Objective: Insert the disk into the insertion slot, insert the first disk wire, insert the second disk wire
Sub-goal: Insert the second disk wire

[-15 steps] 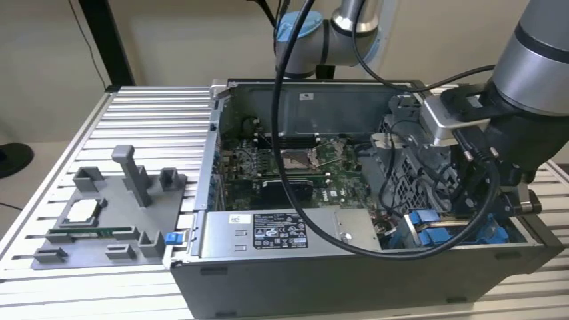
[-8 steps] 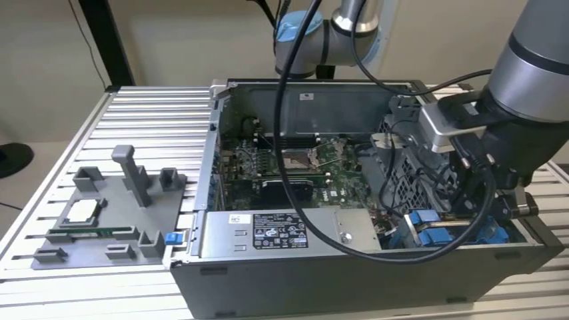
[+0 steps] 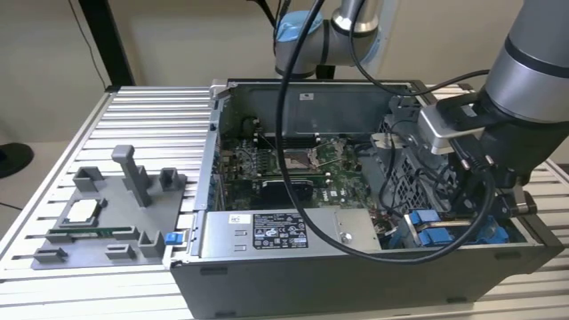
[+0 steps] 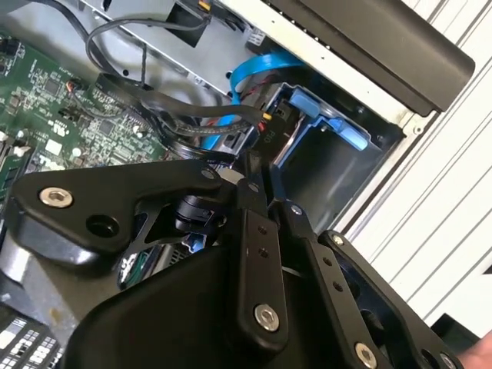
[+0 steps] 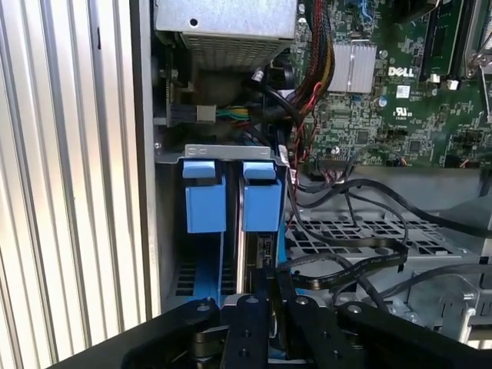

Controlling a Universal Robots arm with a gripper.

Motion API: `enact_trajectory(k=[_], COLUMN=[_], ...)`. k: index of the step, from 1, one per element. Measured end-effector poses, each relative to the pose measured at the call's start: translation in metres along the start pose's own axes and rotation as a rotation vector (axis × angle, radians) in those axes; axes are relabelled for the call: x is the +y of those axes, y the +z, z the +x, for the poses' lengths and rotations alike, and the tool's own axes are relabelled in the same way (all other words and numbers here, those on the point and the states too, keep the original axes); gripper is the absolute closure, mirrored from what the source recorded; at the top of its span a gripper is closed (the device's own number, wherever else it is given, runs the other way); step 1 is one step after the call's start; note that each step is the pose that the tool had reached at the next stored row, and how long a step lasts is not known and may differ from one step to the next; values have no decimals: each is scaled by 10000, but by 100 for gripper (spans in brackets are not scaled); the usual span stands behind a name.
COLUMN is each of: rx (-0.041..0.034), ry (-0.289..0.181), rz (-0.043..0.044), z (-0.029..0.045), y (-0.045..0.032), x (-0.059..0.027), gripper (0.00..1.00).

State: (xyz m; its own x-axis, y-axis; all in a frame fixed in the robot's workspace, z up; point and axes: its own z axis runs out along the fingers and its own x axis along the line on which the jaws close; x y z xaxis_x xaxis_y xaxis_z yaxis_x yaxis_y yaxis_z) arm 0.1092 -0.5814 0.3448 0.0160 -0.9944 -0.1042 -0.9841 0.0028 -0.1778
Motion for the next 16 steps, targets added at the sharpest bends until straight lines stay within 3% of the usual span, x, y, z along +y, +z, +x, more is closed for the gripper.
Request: enact_trajectory(k=[16], rx=[-33], ry=[-193], rz=[74], z=[8], y=[86], x=[9], gripper=[100])
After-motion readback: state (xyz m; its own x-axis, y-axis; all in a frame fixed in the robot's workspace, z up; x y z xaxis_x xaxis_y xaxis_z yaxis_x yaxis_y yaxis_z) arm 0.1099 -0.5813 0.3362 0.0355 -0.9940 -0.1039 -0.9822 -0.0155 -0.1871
